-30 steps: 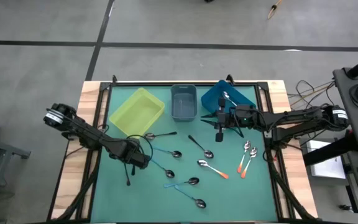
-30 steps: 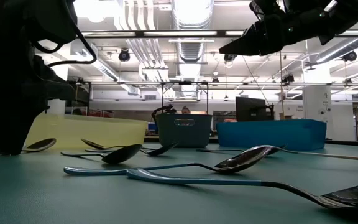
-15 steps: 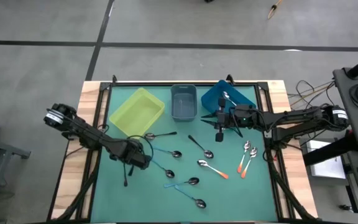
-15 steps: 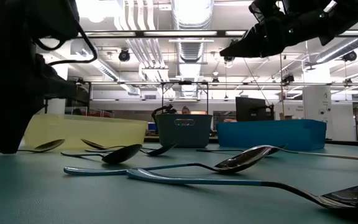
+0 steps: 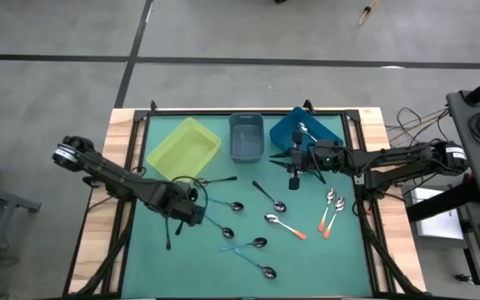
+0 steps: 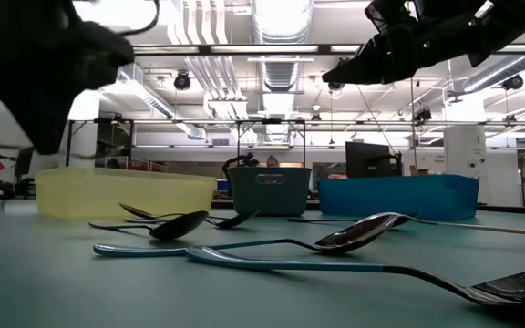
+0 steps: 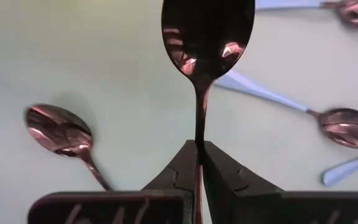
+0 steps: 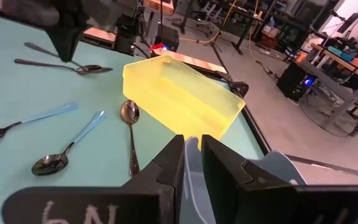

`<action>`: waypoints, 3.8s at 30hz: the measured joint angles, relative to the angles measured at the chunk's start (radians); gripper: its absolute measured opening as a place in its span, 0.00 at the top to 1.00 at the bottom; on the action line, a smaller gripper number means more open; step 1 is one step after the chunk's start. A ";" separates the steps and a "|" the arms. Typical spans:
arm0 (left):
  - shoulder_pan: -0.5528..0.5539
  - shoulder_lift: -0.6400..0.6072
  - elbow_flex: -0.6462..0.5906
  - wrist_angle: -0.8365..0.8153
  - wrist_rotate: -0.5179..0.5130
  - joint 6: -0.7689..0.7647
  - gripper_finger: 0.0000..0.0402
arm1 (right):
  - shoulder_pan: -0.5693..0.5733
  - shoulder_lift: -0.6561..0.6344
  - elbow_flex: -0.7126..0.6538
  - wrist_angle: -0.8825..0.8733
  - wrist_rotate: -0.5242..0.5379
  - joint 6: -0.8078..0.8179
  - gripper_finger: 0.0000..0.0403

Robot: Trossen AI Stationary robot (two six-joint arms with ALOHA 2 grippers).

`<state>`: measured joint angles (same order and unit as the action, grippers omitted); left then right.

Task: Sort silverware by color (type)
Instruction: Put the black spoon into the yellow bin

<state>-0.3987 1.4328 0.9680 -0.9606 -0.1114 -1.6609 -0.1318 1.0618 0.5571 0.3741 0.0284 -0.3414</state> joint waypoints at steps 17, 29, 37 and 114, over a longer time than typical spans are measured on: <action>0.371 -0.070 0.064 -0.135 -0.003 0.573 1.00 | 0.000 -0.002 0.003 0.002 0.000 0.014 0.88; 0.842 -0.092 0.064 -0.122 0.000 1.114 1.00 | 0.000 -0.002 0.003 0.002 0.000 0.009 0.88; 1.060 -0.035 0.064 -0.005 0.020 1.357 1.00 | -0.017 -0.002 0.003 -0.005 0.026 0.015 0.88; 1.124 0.202 -0.049 0.167 -0.115 1.443 1.00 | -0.052 -0.002 0.001 -0.055 0.026 0.036 0.88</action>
<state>0.7250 1.6348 0.9192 -0.7937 -0.2268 -0.2176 -0.1841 1.0599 0.5579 0.3191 0.0540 -0.3058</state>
